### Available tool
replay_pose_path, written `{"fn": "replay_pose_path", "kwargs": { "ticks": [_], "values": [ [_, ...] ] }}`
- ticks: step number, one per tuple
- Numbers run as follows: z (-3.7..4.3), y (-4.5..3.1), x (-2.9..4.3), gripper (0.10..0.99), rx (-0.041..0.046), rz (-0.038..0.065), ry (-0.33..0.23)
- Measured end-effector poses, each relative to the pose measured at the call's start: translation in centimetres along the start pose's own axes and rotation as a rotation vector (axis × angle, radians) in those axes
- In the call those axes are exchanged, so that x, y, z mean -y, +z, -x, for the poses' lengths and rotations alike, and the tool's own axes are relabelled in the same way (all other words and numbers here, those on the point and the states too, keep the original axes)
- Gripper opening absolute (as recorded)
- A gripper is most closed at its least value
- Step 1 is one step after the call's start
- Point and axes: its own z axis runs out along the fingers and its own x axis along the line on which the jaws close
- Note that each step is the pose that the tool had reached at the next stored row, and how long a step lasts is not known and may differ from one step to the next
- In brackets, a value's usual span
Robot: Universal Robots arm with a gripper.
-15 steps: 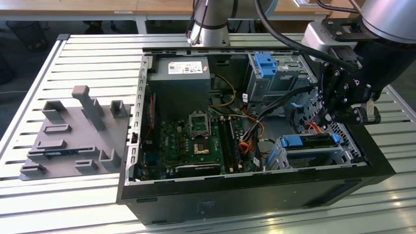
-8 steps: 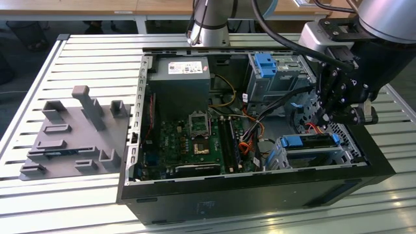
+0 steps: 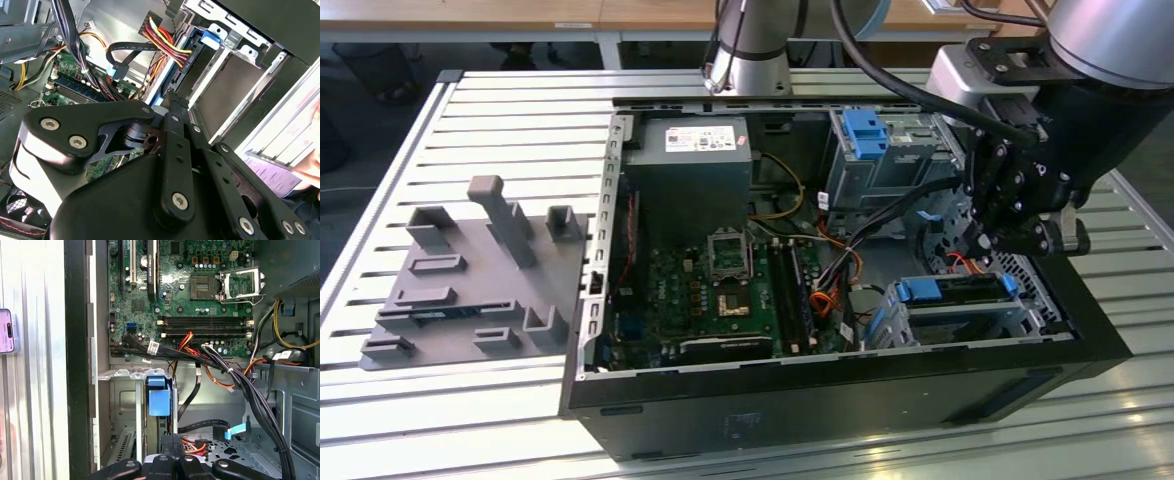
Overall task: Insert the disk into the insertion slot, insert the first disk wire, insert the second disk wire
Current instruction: 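Insert the second disk wire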
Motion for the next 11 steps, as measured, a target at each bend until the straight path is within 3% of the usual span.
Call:
{"fn": "replay_pose_path", "kwargs": {
  "ticks": [11],
  "values": [
    [-0.02,-0.02,-0.39,0.106,-0.0001,0.000,0.000]
  ]
}}
